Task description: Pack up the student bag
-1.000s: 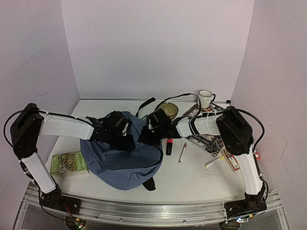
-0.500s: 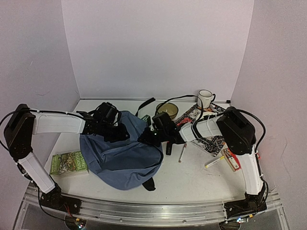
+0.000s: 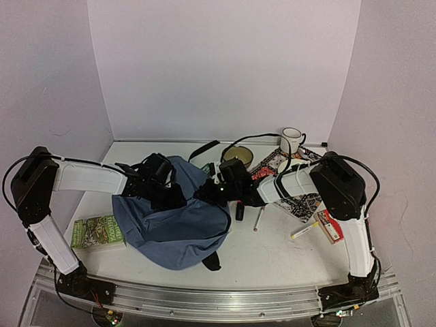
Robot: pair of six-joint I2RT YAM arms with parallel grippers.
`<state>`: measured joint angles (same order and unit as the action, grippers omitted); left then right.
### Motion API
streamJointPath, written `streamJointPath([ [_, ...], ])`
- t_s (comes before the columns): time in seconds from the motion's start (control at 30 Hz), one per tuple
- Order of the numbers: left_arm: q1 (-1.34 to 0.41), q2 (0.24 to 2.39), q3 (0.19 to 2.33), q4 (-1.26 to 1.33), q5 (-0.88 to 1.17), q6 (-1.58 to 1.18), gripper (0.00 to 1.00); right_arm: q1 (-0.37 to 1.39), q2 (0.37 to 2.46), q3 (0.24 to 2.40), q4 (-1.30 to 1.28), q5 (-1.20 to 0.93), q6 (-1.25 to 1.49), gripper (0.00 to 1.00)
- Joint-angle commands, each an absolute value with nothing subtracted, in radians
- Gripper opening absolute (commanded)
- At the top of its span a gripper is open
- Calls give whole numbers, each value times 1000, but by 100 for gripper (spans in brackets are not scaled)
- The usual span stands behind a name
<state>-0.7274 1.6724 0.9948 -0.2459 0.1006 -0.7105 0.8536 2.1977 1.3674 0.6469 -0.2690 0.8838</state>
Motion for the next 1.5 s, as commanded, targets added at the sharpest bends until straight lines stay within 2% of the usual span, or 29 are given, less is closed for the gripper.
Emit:
streamJointPath([
  [0.0,-772,1648,965,-242,24,-731,33,865,2100,1389,808,-326,892,0],
  [0.1,-800,1645,957,-242,-67,-737,33,866,2084,1377,838,-340,894,0],
  [0.4,-804,1623,988,-241,-107,-743,32,866,2056,1342,881,-362,879,0],
  [0.9,-740,1556,978,-196,0,-828,35,865,2064,1322,893,-369,865,0],
  [1.27,-735,1602,938,-91,142,-920,27,867,2066,1318,904,-373,868,0],
  [1.47,-735,1589,901,-84,89,-955,19,865,2066,1311,910,-370,870,0],
])
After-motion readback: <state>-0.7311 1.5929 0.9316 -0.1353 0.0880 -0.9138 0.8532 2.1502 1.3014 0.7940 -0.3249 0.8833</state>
